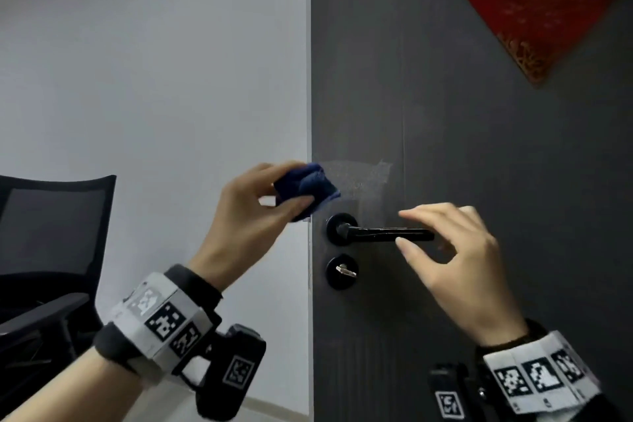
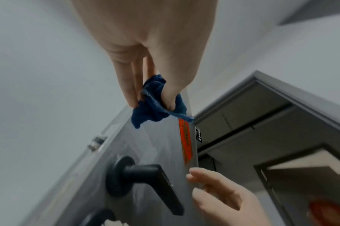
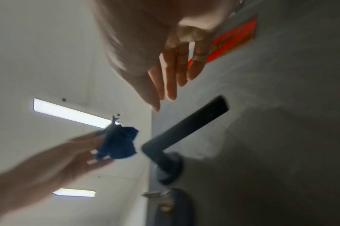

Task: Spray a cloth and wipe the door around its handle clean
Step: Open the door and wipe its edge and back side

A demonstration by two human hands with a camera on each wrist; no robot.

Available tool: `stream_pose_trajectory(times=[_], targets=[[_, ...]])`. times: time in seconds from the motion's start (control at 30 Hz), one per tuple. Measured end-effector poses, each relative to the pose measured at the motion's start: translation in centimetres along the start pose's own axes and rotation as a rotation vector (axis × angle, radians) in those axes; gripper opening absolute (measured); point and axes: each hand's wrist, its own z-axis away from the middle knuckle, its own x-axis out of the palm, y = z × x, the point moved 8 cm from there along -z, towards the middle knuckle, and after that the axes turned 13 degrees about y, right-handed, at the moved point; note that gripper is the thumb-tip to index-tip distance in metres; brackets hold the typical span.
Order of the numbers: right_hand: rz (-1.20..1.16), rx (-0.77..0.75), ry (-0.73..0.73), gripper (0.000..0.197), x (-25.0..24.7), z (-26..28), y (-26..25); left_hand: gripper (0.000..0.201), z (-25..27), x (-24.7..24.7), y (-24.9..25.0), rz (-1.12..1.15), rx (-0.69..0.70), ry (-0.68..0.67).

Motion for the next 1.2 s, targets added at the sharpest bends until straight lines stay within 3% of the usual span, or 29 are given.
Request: stream_pose_trajectory(times=[0.1, 0.17, 0.33, 0.43, 0.5, 0.6, 0.77, 0.87, 1.07, 1.2], targets=[[0.218, 0.036, -0.117, 0.057, 0.6, 0.0, 3.9, 0.044, -2.3, 0.7, 0.8, -0.107, 0.105, 0.037], [0.235, 0.125, -0.167, 0.067, 0.9, 0.2, 5.7, 0.043, -3.6, 2.1, 1.0, -0.168, 0.184, 0.027], [0.074, 0.227, -0.190, 0.039, 2.0, 0.5, 7.4, 0.029, -5.0, 6.3, -0.8, -0.640, 0.447, -0.112], [0.030, 0.232, -0.197, 0.027, 2.7, 0.1, 8.2, 0.019, -2.4, 6.5, -2.9, -0.719, 0.479, -0.131], [0.035, 0.242, -0.258, 0.024, 3.5, -0.1, 9.0, 0.016, 0.0, 6.1, -4.4, -0.692, 0.442, -0.109], [0.045, 0.228, -0.362, 0.022, 5.0, -0.3, 9.9, 0.010, 3.5, 5.2, -7.6, -0.609, 0.267, -0.076], [0.055, 0.220, -0.413, 0.021, 7.1, -0.4, 10.9, 0.011, 6.9, 5.7, -11.7, -0.592, 0.103, -0.145], [0.039, 0.221, -0.398, 0.022, 7.7, -0.4, 11.4, 0.010, 5.5, 5.8, -11.8, -0.623, 0.129, -0.190], [0.014, 0.204, -0.381, 0.022, 7.5, -0.2, 11.7, 0.011, -1.2, 5.5, -8.7, -0.531, 0.144, 0.082], [0.011, 0.213, -0.381, 0.024, 6.8, 0.0, 11.2, 0.012, -1.8, 5.0, -8.7, -0.408, 0.069, 0.050]])
